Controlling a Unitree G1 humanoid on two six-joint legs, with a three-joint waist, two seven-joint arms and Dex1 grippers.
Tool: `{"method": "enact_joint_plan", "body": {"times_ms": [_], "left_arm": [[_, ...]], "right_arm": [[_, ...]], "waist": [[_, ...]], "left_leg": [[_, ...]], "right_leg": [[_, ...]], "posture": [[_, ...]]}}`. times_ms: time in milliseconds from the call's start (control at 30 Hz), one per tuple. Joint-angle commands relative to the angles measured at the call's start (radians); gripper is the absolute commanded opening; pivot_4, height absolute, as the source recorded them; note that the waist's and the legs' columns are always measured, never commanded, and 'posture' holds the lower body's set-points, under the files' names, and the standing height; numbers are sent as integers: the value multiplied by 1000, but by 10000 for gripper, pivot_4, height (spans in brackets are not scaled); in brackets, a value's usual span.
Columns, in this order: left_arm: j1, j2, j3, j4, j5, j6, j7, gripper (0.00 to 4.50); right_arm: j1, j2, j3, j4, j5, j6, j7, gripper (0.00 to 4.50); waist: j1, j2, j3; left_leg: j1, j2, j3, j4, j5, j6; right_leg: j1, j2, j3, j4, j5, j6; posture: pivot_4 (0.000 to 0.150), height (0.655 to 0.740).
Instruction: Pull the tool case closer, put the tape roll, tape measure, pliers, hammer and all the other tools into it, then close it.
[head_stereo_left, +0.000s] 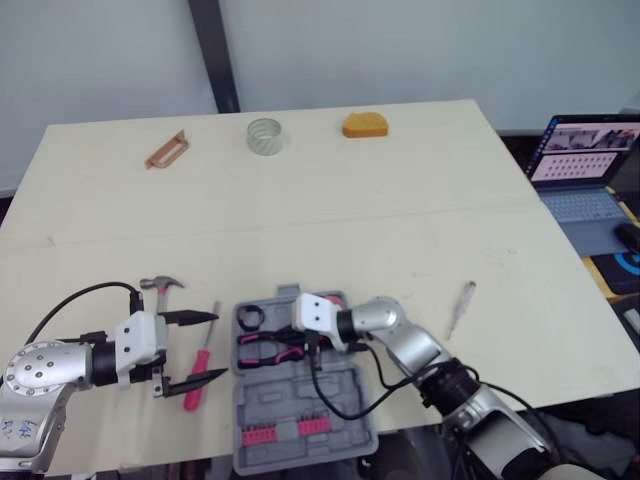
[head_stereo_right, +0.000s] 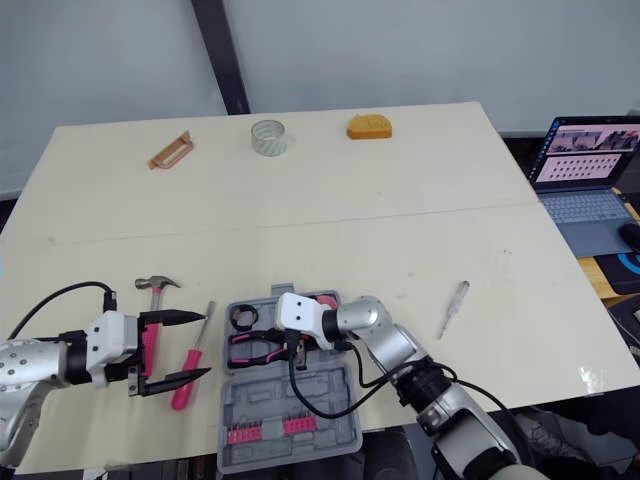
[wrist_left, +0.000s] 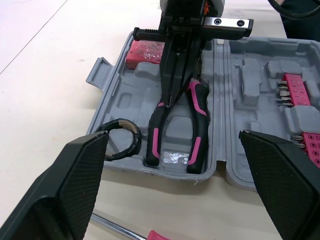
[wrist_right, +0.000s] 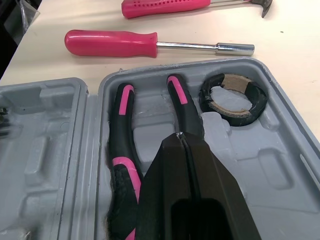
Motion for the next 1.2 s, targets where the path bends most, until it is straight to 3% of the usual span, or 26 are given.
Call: {"method": "enact_joint_plan", "body": {"times_ms": [33,167,567,867,1200], "left_arm": [[-5,-4,1,-8,1,-16,5,45000],[-8,-5,-3,-6,1,-14,4,45000],[-13,-2,-11,-7,1,-8,9,45000],[-25,-5,-24,0,3,-8,19,45000],[-33,-17,-39,-2,9,-8,37,45000]], "right_arm": [[36,-10,41,72,-50,54,-2,299],[45,-8,52,87,-57,89,-7,299],[36,-8,83,149,-92,144,-23,299],[22,-2,16,109,-17,96,15,299],[-9,-20,75,196,-105,185,-9,299]], "waist": [[0,0,0],[3,1,-2],[3,7,-23],[4,8,-25],[4,8,-24]], "left_leg": [[1,0,0,0,0,0],[14,0,0,-4,0,0],[15,0,0,-5,0,0],[15,0,0,-4,-1,0],[15,0,0,-4,-1,0]], "right_leg": [[1,0,0,0,0,0],[14,0,0,-3,-1,-1],[15,0,0,-5,-1,-1],[15,0,0,-5,-1,-1],[16,0,0,-6,-1,-1]], "posture": [[1500,7400],[1500,7400],[1500,7400],[1500,7400],[1500,7400]]}}
